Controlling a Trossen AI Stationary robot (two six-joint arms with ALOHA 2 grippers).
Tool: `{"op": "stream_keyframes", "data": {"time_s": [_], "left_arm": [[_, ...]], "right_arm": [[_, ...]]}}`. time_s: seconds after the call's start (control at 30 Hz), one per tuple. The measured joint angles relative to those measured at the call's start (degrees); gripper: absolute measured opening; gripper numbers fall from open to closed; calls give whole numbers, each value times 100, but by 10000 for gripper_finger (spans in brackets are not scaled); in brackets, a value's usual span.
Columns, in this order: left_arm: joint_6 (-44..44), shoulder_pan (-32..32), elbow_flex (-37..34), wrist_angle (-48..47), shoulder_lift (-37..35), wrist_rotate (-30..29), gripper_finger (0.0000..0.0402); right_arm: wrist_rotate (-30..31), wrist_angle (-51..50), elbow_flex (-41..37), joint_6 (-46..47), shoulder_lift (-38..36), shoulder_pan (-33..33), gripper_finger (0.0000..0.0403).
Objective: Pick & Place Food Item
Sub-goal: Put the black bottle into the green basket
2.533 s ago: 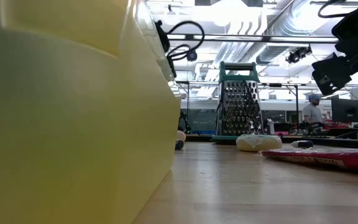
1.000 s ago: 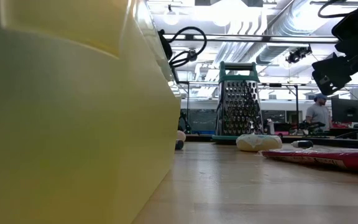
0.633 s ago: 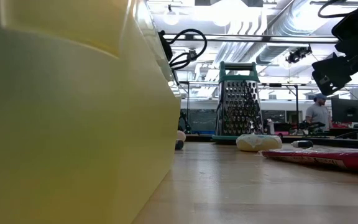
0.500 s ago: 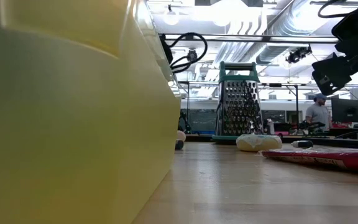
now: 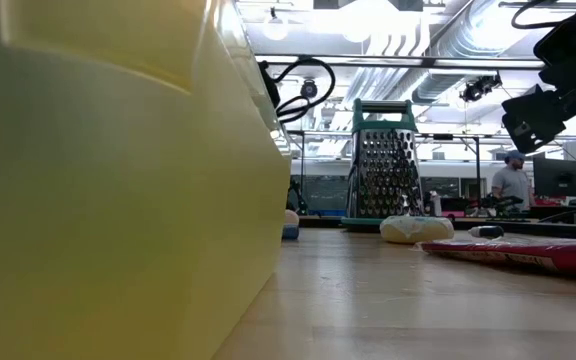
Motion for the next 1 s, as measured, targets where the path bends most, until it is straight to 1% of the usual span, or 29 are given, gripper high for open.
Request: {"op": "stream_keyframes", "data": {"time_s": [0.37,0.67,1.0], "left_arm": [[-154,-2,0,-15,2,-24,119],[-168,-2,0,-35,2,-28,98],[-168,-17,0,-37,2,-35,96]], "right_arm": [[-1,-1,0,0,0,1,188],[-1,-1,0,-2,0,1,188],[2,-2,0,-2,0,-1,188]]}}
